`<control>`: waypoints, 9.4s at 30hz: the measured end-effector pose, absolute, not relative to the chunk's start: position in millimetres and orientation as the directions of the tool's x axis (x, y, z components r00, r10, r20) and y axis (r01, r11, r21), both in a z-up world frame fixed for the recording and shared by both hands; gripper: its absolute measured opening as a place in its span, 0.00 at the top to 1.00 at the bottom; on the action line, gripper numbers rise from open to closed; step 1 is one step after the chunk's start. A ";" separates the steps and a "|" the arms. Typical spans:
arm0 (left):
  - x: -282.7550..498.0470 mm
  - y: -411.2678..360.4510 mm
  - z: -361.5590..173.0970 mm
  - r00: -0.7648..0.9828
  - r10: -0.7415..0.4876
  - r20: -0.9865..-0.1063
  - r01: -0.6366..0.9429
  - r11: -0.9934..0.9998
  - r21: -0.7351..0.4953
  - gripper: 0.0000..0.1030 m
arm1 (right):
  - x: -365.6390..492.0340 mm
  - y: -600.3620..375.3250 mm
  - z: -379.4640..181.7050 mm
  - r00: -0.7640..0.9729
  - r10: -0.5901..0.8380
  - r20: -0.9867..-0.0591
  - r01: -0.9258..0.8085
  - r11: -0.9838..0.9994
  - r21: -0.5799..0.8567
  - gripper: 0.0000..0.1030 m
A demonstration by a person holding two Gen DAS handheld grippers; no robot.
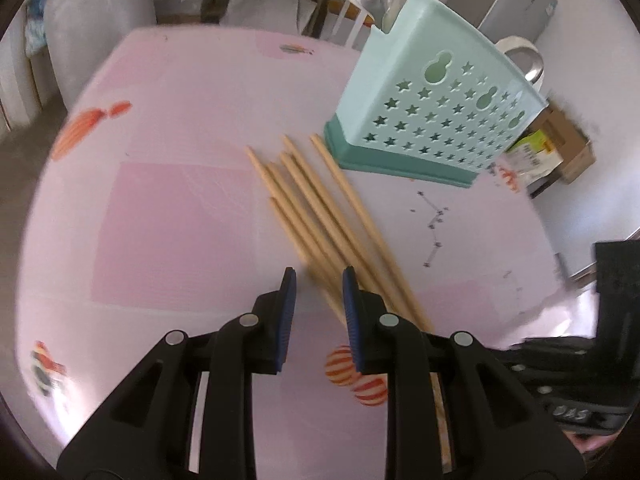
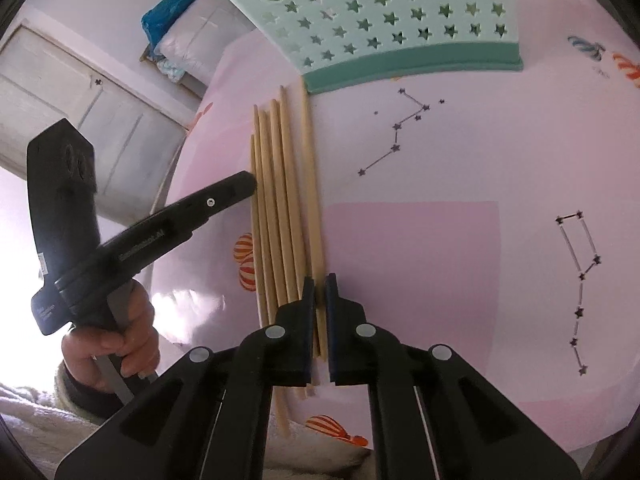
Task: Organize utensils
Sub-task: 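Close the right gripper on one chopstick while the left grasps another chopstick, then lift the held chopsticks toward the mint holder with both grippers, then lower the wooden chopstick into the mint holder and open the left gripper, then lower the wooden chopstick into the mint holder and open the right gripper, then move both open grippers back down to the chopsticks on the table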
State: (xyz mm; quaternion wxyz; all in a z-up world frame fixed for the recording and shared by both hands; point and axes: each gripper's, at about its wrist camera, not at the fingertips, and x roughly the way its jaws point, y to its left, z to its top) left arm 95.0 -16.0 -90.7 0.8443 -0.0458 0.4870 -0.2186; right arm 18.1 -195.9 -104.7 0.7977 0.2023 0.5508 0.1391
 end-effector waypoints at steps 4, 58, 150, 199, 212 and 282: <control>89.0 -15.1 -89.1 0.453 -0.363 -0.814 0.341 0.914 -0.218 0.80 | 22.2 -198.3 -99.4 0.393 0.358 -0.847 0.022 0.917 0.398 0.95; 87.1 -2.4 -90.3 0.427 -0.325 -0.844 0.422 0.897 -0.132 0.95 | -21.0 -249.8 -86.1 0.393 0.280 -0.876 -0.012 0.954 0.300 0.80; 169.3 -102.7 105.8 0.697 -0.592 -0.405 0.572 0.799 -0.183 0.96 | -7.0 -281.0 -12.6 0.736 0.267 -0.621 0.067 0.886 0.460 0.93; 74.2 15.8 -1.9 0.692 -0.518 -0.503 0.449 0.854 -0.263 0.53 | 156.7 -262.5 98.4 0.996 0.052 -0.067 -0.022 0.920 0.391 0.93; 81.1 17.0 -11.0 0.681 -0.514 -0.521 0.437 0.857 -0.274 0.53 | 134.9 -253.4 43.3 0.977 0.031 -0.213 0.027 0.964 0.265 0.93; 78.5 -23.1 -88.8 0.496 -0.340 -0.799 0.373 0.914 -0.158 0.76 | -9.9 -239.4 -102.6 0.617 0.294 -0.730 0.150 0.867 0.476 0.54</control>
